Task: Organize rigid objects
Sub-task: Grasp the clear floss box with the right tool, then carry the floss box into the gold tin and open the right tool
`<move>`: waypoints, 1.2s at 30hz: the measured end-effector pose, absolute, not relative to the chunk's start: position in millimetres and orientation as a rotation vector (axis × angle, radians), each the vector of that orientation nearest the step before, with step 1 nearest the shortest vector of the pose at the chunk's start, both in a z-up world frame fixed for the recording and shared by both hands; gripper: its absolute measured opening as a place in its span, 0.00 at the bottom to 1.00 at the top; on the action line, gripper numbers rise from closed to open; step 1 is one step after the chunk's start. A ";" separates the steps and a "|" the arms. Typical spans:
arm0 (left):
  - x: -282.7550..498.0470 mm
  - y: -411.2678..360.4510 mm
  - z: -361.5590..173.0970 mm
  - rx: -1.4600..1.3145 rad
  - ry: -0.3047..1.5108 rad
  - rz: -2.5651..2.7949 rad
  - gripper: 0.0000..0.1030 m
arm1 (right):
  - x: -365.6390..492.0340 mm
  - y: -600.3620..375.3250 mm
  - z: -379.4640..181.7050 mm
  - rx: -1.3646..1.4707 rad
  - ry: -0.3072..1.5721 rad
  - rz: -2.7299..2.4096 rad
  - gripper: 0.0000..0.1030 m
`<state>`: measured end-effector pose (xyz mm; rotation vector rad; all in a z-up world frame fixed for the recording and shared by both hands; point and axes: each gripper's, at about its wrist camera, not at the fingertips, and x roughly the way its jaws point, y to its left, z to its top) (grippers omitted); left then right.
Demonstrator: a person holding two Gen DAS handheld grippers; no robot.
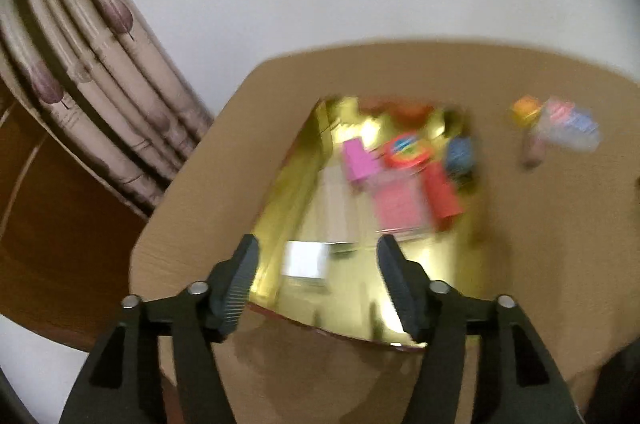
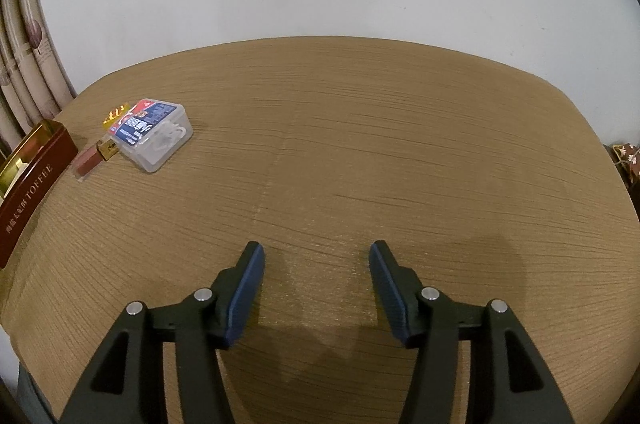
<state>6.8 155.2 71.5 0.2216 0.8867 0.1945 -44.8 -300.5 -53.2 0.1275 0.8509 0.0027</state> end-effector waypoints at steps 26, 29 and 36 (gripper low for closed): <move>-64.6 47.8 27.1 -0.073 0.937 -0.117 0.73 | 78.7 -142.5 18.3 -0.574 0.995 0.667 0.64; -63.8 48.6 21.8 -0.070 0.944 -0.115 0.73 | 87.6 -136.3 14.0 -0.605 1.005 0.659 0.64; -63.4 47.7 12.2 -0.062 0.965 -0.122 0.73 | 104.2 -124.1 1.8 -0.642 1.046 0.661 0.64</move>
